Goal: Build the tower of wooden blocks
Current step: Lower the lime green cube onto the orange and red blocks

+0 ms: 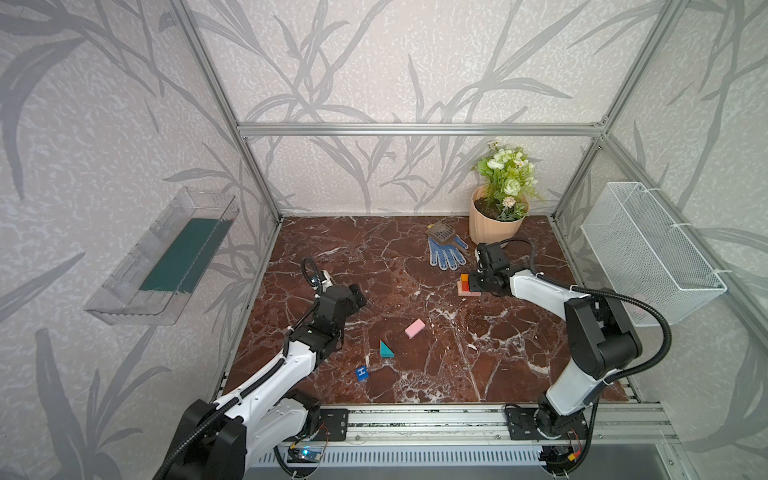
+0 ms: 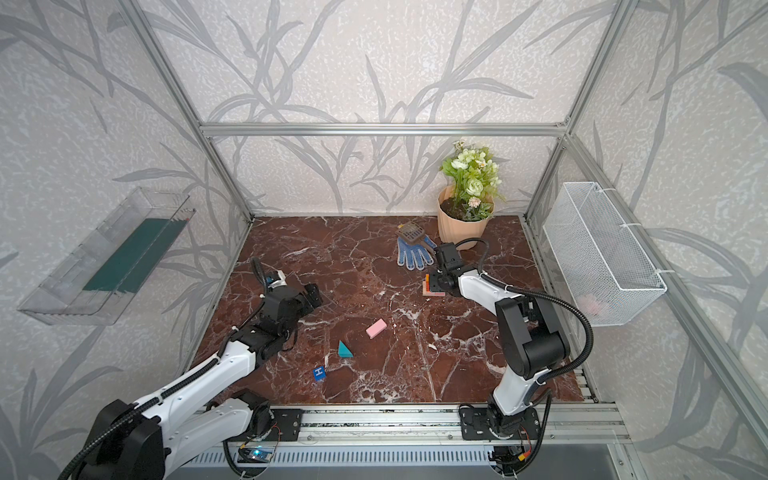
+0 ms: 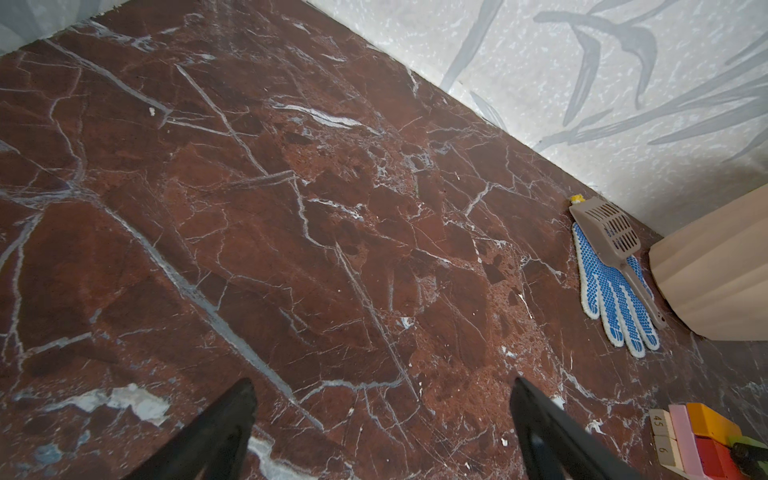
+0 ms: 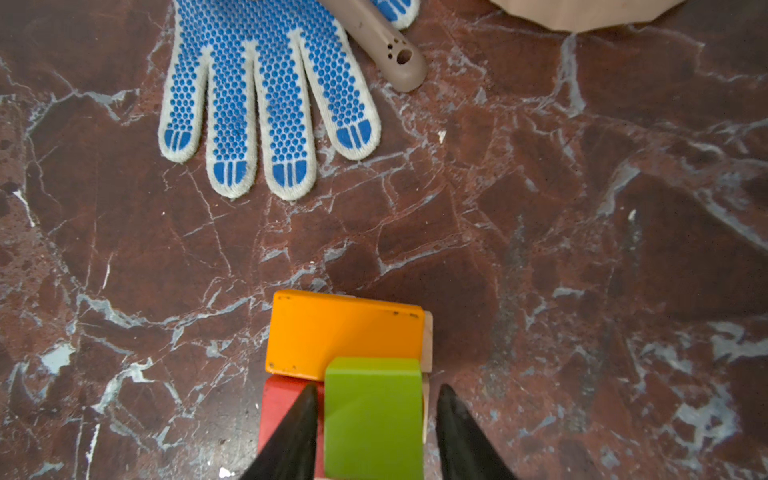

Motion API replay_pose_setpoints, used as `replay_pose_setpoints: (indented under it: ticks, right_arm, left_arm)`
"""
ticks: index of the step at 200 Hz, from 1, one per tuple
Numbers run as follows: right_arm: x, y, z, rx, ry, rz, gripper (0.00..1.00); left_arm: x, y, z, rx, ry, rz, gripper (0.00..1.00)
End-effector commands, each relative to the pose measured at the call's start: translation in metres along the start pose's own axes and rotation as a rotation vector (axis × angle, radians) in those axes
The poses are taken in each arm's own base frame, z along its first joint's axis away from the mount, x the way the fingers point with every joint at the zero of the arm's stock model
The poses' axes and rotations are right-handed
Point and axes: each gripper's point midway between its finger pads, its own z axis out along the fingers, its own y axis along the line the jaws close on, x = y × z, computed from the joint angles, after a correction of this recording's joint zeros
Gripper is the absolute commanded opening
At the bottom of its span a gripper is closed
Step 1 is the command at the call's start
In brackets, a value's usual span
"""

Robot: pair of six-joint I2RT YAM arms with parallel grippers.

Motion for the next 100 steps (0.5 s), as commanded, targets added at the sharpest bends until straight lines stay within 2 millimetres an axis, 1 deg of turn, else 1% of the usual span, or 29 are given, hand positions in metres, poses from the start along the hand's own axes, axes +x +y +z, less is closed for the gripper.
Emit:
replay_pose_setpoints:
  ticks: [1, 12, 15, 23, 100]
  right_arm:
    - [0.0001, -0.001, -0.0013, -0.004, -0.006, -0.001, 0.42]
    - [0.0006, -0.0005, -0.0011, -0.006, -0.005, -0.002, 0.41]
    - [-0.0052, 0.0004, -0.0082, -0.012, -0.027, 0.002, 0.41]
    - [-0.0063, 0.0009, -0.0096, -0.014, -0.033, 0.0, 0.41]
    - [-0.0056, 0.0012, -0.0102, -0.018, -0.034, -0.001, 0.42]
  left_arm:
    - [-0.0087, -0.0035, -0.0003, -0.002, -0.016, -0.021, 0.97]
    - [-0.0087, -0.0035, -0.0003, -0.002, -0.016, -0.021, 0.97]
    - [-0.0087, -0.0032, -0.0002, -0.003, -0.017, -0.021, 0.97]
    - [-0.0088, -0.0036, -0.0003, -0.002, -0.016, -0.021, 0.97]
    - [-0.0079, -0.0035, 0.0002, -0.003, -0.012, -0.02, 0.96]
